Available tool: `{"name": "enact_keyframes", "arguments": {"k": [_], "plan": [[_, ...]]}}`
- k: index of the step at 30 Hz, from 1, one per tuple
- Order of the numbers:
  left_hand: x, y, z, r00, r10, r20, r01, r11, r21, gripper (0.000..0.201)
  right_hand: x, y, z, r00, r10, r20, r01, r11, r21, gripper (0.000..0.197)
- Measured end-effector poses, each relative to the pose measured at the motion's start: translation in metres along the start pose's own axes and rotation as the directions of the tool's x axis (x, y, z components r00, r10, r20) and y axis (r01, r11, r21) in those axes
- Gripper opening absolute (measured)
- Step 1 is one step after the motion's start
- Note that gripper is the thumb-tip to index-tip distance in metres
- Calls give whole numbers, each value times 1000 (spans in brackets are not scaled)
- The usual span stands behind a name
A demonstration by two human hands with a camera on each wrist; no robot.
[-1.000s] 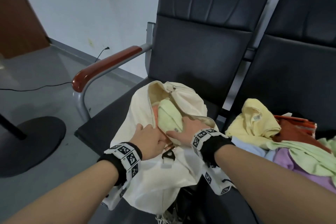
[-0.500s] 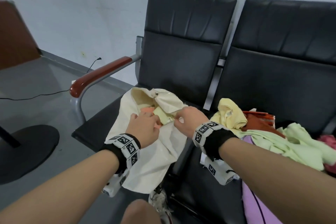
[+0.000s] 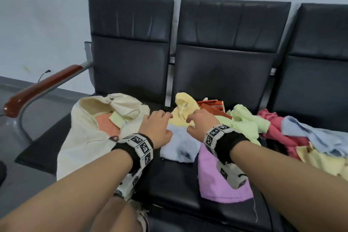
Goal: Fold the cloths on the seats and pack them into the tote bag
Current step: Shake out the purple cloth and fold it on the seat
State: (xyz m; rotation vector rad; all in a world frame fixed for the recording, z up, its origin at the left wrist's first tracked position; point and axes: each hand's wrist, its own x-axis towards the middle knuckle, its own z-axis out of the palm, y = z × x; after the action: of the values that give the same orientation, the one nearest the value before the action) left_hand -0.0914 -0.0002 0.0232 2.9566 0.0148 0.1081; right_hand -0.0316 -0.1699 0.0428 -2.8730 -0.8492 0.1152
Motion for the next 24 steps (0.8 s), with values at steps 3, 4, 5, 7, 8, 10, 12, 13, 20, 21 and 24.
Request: {"name": "enact_keyframes", "arguments": {"k": [3,4,5,7,8,10,12,13,20,21,24], "plan": [[13,36,13,997,65,36,-65,998,7,54,-21,39,1,996,85,17,-85,996,-11,31],[17,49,19,995,91,51,-92,996,8,54,-29,51,3,993,111,26,-111,993,-31,29],[20,61,26,991,118,69,-119,993,7,54,-36,63,5,989,139,43,-137,989,-49,28],[24,84,43,977,164,135,-163,986,-18,52,-48,86,17,976,194,96,-191,981,-42,30],[25,94,53,966,180,187,-176,984,-39,50,-53,96,26,965,220,143,-219,975,-24,32],[24,113,74,926,195,323,-187,981,-57,43,-63,114,44,933,263,243,-269,963,-9,35],[22,130,98,868,204,453,-206,977,-46,39,-71,127,62,898,286,334,-302,953,-5,35],[19,137,109,843,210,494,-215,975,-49,39,-76,132,72,881,288,376,-308,951,-6,38],[4,155,164,774,222,593,-298,954,31,49,-99,146,125,823,256,507,-230,966,-116,41],[4,154,166,780,235,580,-325,944,55,43,-100,146,128,838,241,490,-204,970,-128,35],[8,152,167,804,260,535,-364,926,97,26,-96,146,131,862,213,460,-170,976,-133,25]]}}
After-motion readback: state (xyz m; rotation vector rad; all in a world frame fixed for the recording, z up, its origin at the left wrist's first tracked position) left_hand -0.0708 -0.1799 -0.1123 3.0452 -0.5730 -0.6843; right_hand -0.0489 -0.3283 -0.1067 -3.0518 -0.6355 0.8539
